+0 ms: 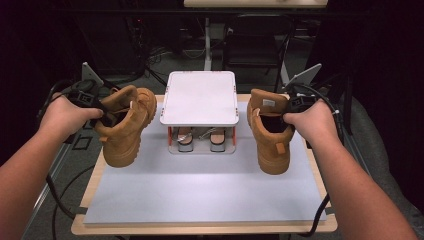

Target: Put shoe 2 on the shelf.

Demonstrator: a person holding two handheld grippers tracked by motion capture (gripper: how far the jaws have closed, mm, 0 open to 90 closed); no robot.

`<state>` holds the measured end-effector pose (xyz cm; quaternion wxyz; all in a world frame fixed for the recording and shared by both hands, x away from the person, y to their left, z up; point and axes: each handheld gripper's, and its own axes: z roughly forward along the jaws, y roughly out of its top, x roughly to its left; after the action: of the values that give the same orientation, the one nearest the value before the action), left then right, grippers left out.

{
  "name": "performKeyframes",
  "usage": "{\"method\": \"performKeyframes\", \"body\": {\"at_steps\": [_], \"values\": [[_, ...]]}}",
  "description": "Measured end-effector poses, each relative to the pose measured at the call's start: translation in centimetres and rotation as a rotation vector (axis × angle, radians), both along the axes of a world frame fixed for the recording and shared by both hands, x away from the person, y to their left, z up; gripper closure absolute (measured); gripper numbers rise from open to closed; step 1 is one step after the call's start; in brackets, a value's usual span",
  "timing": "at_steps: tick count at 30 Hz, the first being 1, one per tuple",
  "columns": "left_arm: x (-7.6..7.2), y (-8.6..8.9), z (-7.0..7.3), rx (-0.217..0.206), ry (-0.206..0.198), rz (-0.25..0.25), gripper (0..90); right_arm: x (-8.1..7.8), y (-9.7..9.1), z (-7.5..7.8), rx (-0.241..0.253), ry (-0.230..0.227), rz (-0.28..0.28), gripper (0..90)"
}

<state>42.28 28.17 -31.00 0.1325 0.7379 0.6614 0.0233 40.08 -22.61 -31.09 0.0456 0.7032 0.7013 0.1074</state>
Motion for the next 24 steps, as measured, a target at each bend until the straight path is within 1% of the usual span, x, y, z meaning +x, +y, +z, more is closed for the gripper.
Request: {"method": "performKeyframes", "body": {"at_steps": [7, 11, 12, 13, 17, 18, 20, 21, 24], "values": [[0.0, 0.3, 1.6, -0.010, -0.014, 0.009, 86.4, 0.1, -0.3, 1.6, 0.003, -0.016, -0.005, 85.9], [0.2, 0.4, 2.2, -0.019, -0.019, 0.016, 86.5, 0.3, -0.3, 2.5, 0.011, -0.031, -0.017, 85.8], [0.2, 0.4, 2.3, -0.023, -0.021, 0.020, 86.5, 0.3, -0.3, 2.7, 0.008, -0.029, -0.017, 85.8], [0.4, 0.6, 2.5, -0.030, -0.013, 0.020, 86.4, 0.4, -0.3, 2.8, 0.014, -0.034, -0.021, 85.8], [0.9, 0.8, 3.0, -0.044, -0.007, 0.035, 86.4, 0.7, -0.3, 3.5, 0.004, -0.027, -0.020, 85.8], [1.0, 0.8, 3.1, -0.044, -0.008, 0.039, 86.4, 0.9, -0.2, 3.6, 0.007, -0.031, -0.028, 85.8], [1.3, 0.7, 3.4, -0.041, -0.008, 0.040, 86.4, 1.2, -0.1, 3.9, 0.002, -0.024, -0.025, 85.8], [1.4, 0.6, 3.5, -0.041, -0.007, 0.047, 86.4, 1.3, -0.1, 4.0, 0.006, -0.027, -0.027, 85.8], [1.9, 0.3, 3.8, -0.039, -0.002, 0.046, 86.4, 1.8, -0.1, 4.3, 0.014, -0.021, -0.031, 85.8]]}}
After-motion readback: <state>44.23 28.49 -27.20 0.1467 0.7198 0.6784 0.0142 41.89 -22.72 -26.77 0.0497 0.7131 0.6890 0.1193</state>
